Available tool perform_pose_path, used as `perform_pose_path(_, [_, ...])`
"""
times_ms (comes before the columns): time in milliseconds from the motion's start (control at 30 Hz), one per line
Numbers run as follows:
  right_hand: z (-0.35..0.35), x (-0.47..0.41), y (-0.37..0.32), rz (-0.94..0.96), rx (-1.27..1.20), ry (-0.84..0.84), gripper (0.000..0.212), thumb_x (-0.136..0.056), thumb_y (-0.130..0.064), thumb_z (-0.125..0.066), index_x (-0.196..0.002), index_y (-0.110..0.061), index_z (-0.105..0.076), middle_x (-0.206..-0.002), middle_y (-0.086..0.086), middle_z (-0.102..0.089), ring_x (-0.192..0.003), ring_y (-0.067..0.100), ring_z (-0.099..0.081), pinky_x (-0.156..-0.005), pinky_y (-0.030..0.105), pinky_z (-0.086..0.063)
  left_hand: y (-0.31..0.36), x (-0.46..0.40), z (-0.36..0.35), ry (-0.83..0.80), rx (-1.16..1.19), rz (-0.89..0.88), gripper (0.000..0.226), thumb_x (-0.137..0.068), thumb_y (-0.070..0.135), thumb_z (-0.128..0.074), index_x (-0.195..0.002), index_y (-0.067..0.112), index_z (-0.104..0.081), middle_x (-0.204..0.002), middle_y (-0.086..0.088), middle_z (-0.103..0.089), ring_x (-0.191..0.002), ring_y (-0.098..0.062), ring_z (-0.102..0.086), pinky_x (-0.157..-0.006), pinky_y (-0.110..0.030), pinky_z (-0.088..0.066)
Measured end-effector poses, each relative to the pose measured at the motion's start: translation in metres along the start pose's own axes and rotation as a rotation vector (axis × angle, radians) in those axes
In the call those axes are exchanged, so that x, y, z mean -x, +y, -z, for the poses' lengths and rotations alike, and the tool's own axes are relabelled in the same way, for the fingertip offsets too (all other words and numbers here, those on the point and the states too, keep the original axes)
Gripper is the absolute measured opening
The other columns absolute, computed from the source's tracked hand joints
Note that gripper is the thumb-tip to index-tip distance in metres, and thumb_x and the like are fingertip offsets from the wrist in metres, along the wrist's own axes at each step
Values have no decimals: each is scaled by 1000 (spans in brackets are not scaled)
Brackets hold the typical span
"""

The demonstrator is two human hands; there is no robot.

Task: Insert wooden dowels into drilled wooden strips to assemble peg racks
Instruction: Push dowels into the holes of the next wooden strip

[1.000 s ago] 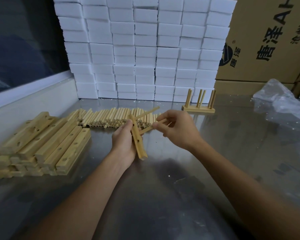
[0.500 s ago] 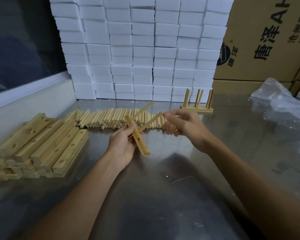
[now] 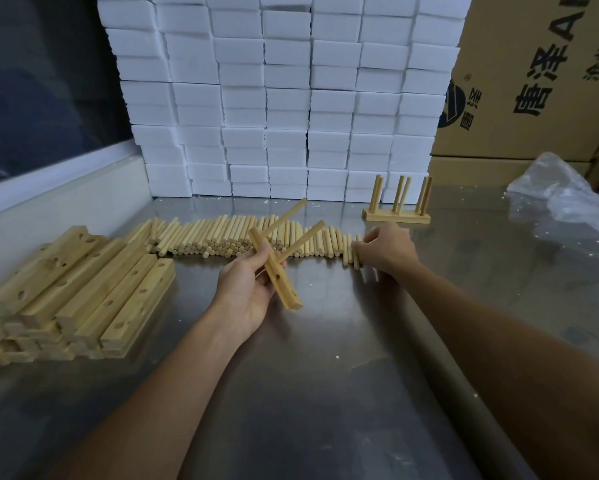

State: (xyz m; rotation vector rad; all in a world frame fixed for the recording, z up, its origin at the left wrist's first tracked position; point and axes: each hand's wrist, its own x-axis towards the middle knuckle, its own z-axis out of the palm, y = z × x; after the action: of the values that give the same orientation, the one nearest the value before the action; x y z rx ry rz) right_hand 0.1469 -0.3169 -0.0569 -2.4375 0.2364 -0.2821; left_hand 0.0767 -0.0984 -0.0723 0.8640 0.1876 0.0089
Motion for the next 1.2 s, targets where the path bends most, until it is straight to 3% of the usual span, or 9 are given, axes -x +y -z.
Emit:
perform_pose_path(67, [-3,-4,-2,-30,37,-21,20,-86,-26,-70,-86,-6,-74,-84,10,-73,-63,14,-60,-53,23,-48,0,0,0,4,3,0,9,-96,12,-59,-97,5,-64,-81,-7,-63,-62,-15,-66,-55,-25,-56])
perform_pose_path(267, [-1,-8,-12,-85,93,-54,14,-80,-14,-70,-74,-5,-62,-68,7,-64,-59,16,-60,-42,22,-41,0,1,1,-9,5,-9,10,-96,12,-59,-97,4,-65,-77,-7,-66,-61,-15,-68,-55,-26,-56])
perform_pose_path(367, [-2,-7,-11,-91,81,-42,12,-83,-15,-71,-86,-5,-66,-72,6,-65,-58,14,-60,-39,19,-40,-1,1,0,-22,7,-15,10,-96,12,-59,-99,3,-64,-75,-8,-69,-60,-15,-67,-54,-25,-55])
perform_pose_path(567, [6,7,-16,-18,-198,-6,16,-91,-9,-59,-105,-7,-67,-95,7,-67,-75,12,-61,-62,25,-52,0,2,0,-25,-1,-13,9,-97,12,-58,-97,5,-64,-82,-9,-64,-64,-16,-66,-54,-25,-55])
perform_pose_path(633, [10,20,-18,50,-329,-43,42,-93,-6,-54,-134,-13,-50,-94,5,-62,-83,17,-64,-74,36,-59,0,2,-1,-21,-3,-10,10,-97,12,-57,-97,5,-63,-84,-10,-63,-64,-16,-65,-53,-24,-55])
perform_pose_path(700, [14,33,-21,106,-411,-63,59,-94,-3,-52,-146,-23,-37,-93,8,-61,-82,22,-68,-69,42,-62,0,3,-1,-22,-4,-9,9,-98,12,-56,-97,5,-63,-84,-10,-62,-65,-16,-64,-53,-24,-55])
perform_pose_path(833, [17,53,-22,190,-486,-49,42,-95,-7,-54,-135,-22,-52,-107,5,-59,-71,19,-73,-51,20,-52,0,4,-1,-20,-6,-15,9,-98,11,-56,-95,6,-62,-82,-9,-62,-64,-16,-65,-54,-25,-55])
perform_pose_path(1000, [20,65,-22,191,-653,-118,49,-93,11,-41,-128,-19,-55,-114,4,-62,-83,13,-73,-73,36,-62,1,4,-1,-15,-6,-17,9,-98,11,-56,-96,6,-63,-83,-9,-64,-63,-16,-65,-55,-25,-55])
perform_pose_path(1200, [15,66,-12,231,-623,-158,56,-89,17,-54,-138,-9,-50,-110,0,-65,-83,6,-72,-74,25,-60,0,3,0,-17,-20,-21,10,-98,12,-55,-99,5,-63,-86,-10,-64,-65,-15,-66,-58,-26,-55])
